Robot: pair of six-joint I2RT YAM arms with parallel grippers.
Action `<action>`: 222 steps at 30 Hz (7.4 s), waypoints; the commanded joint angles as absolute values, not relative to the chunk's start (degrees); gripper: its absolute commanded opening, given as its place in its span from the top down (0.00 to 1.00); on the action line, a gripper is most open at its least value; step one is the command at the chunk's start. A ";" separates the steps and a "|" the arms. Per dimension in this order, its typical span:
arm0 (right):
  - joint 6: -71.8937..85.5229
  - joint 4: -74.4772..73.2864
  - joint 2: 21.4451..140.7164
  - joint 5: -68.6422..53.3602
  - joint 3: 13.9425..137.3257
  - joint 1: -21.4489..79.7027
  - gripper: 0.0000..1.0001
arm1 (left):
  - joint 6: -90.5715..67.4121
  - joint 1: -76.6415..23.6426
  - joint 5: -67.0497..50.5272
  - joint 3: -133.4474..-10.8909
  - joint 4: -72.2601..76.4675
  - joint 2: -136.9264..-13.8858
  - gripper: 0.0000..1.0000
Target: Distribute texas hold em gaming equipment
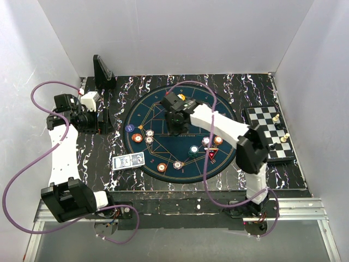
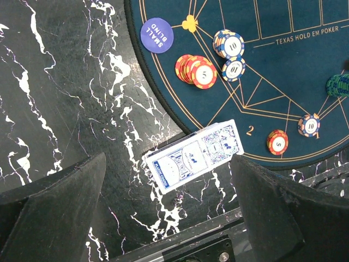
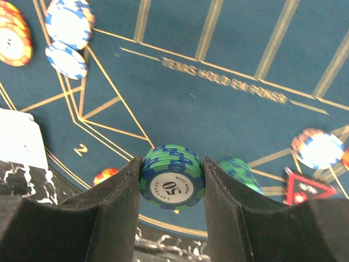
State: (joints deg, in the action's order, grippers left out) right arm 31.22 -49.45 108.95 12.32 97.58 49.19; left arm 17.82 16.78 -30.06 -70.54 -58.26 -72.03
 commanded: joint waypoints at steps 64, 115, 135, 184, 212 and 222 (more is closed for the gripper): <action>35.68 -48.96 93.20 7.38 89.25 51.67 0.29 | 15.64 18.46 -35.60 -67.86 -56.87 -70.14 0.00; 22.85 -38.23 95.36 7.64 73.04 47.46 0.14 | 14.94 18.46 -35.33 -70.22 -58.45 -68.82 0.00; 23.64 -36.48 98.61 6.42 70.93 45.62 0.21 | 14.68 18.46 -35.51 -71.10 -58.01 -69.35 0.00; 25.76 -40.78 96.85 8.79 78.56 41.84 0.84 | 15.82 18.54 -33.31 -69.43 -57.22 -68.64 0.00; 22.15 -44.12 134.11 6.50 119.09 27.42 0.87 | 17.93 18.46 -33.13 -70.05 -55.90 -74.62 0.00; 23.12 -44.64 137.90 7.91 123.39 23.64 0.91 | 18.11 18.46 -32.08 -69.00 -55.46 -75.23 0.00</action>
